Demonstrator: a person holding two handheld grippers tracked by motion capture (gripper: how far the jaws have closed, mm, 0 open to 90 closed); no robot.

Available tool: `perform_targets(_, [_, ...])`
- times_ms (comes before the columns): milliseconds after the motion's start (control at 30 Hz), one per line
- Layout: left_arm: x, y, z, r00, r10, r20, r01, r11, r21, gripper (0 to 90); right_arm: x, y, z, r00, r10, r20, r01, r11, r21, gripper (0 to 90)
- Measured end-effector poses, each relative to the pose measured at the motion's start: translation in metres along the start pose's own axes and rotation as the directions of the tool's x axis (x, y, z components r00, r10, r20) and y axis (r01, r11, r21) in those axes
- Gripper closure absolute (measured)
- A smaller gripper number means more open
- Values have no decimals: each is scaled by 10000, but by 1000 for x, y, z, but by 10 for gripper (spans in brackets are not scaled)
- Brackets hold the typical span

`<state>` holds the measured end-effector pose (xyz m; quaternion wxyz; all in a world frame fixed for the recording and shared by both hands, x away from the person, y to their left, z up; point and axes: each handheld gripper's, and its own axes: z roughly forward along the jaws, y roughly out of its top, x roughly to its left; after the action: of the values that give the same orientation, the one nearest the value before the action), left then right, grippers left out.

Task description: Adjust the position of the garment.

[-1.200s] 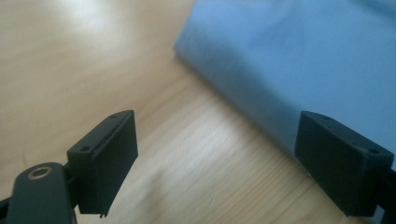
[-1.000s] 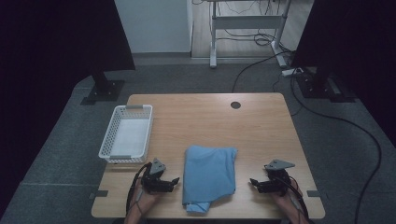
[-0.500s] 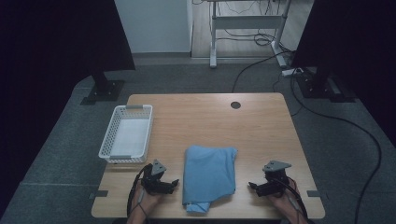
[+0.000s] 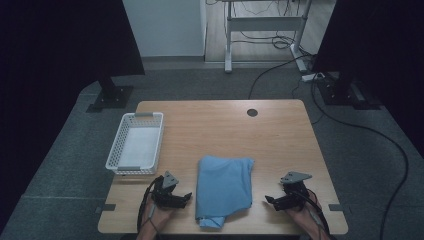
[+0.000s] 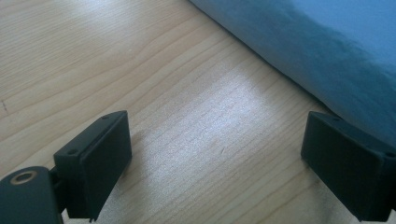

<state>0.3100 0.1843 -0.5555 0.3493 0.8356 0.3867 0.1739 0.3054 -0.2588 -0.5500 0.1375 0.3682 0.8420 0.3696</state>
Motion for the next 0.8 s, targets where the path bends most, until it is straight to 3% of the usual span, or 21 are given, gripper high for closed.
perform_targets(267, [0, 0, 0, 10000, -24, -8, 24, 10000, -6, 84, 17, 20, -9, 9969, -120, -778, 83, 9988, -474, 57])
perform_targets(433, [0, 0, 0, 10000, -33, -21, 33, 10000, -4, 86, 32, 36, -8, 9923, -604, -1083, 544, 9969, -572, 66])
perform_targets(600, [0, 0, 0, 10000, -41, -23, 41, 10000, -4, 85, 48, 48, 0, 9848, -936, -1462, 844, 9941, -681, 85])
perform_targets(800, [0, 0, 0, 10000, -47, -24, 47, 10000, -3, 85, 69, 55, 19, 9698, -1373, -2017, 1275, 9900, -605, 98])
